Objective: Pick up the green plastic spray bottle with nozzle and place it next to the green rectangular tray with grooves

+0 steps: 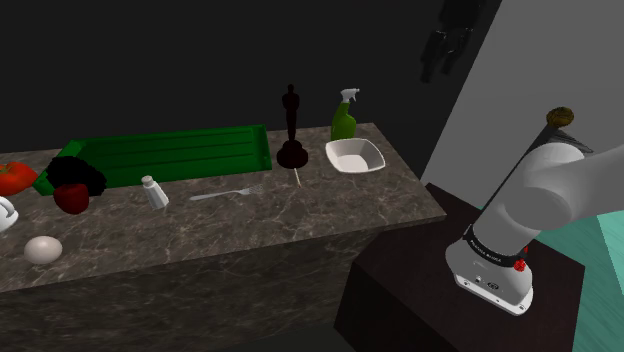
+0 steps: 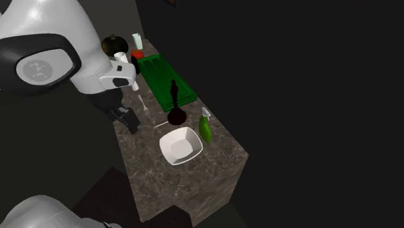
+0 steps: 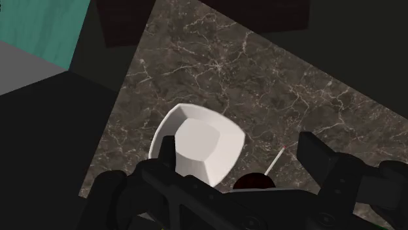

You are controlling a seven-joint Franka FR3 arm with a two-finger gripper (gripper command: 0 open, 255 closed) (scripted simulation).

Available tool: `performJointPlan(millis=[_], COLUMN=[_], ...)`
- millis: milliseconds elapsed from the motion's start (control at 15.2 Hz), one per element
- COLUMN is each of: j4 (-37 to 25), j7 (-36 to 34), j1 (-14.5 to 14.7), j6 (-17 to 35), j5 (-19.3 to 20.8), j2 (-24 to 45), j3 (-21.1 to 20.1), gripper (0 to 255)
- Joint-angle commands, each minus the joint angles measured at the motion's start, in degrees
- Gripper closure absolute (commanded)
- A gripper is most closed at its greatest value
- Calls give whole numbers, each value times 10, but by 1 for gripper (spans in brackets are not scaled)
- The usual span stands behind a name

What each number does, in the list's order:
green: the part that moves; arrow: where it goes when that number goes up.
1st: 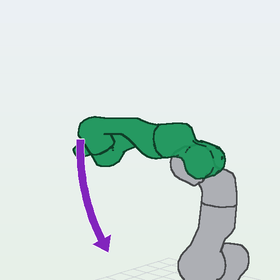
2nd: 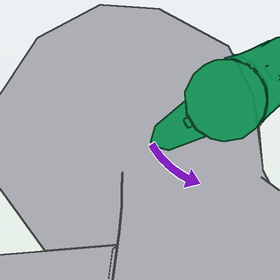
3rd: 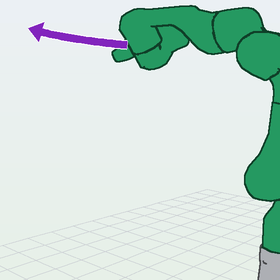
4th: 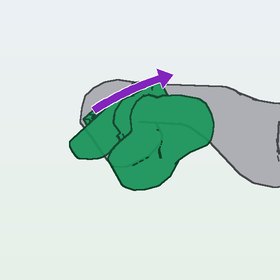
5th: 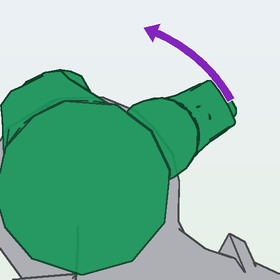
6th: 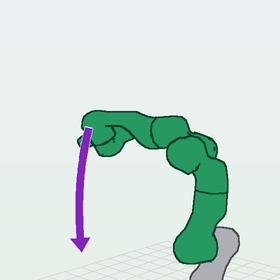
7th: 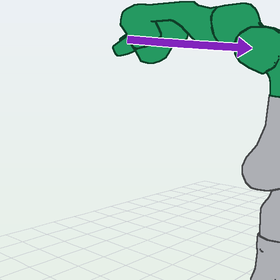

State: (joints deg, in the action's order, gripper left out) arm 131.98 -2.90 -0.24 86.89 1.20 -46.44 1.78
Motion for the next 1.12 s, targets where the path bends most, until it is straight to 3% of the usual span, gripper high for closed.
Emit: performJointPlan(millis=[0,594,1056], j4=[0,97,94], j7=[0,236,438], j1=[0,29,91], j6=[0,188,328], j5=[0,45,27], j2=[0,26,131], j3=[0,152,290], gripper=[0,0,0])
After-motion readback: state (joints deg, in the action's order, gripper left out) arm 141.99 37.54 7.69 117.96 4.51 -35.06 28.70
